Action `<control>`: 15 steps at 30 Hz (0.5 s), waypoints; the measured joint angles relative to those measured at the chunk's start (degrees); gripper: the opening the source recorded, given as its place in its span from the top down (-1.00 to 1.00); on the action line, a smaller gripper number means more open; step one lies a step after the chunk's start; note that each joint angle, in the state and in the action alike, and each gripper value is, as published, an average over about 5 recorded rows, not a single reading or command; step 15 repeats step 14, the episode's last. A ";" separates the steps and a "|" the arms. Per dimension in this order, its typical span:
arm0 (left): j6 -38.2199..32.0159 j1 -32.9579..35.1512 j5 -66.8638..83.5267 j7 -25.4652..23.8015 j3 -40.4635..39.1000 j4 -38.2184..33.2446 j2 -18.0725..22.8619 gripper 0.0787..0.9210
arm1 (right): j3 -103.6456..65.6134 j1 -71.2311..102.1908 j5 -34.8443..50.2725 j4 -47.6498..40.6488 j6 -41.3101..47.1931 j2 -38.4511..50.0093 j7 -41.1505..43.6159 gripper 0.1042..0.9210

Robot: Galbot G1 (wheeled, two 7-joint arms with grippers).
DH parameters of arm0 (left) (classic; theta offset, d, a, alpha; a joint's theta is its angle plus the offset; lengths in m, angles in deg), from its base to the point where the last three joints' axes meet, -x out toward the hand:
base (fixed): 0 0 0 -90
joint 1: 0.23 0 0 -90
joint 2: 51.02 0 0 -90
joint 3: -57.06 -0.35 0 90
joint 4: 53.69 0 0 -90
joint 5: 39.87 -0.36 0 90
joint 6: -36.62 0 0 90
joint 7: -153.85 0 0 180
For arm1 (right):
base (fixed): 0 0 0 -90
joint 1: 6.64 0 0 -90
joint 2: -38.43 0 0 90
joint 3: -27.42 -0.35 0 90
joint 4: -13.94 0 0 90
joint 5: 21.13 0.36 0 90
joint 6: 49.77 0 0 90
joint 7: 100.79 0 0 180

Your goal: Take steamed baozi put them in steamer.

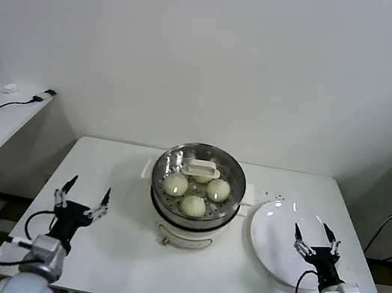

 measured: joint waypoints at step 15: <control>-10.42 6.52 6.56 -1.10 5.00 0.33 3.00 -0.77 | -1.36 2.03 2.05 2.44 0.28 -1.20 -0.05 -0.76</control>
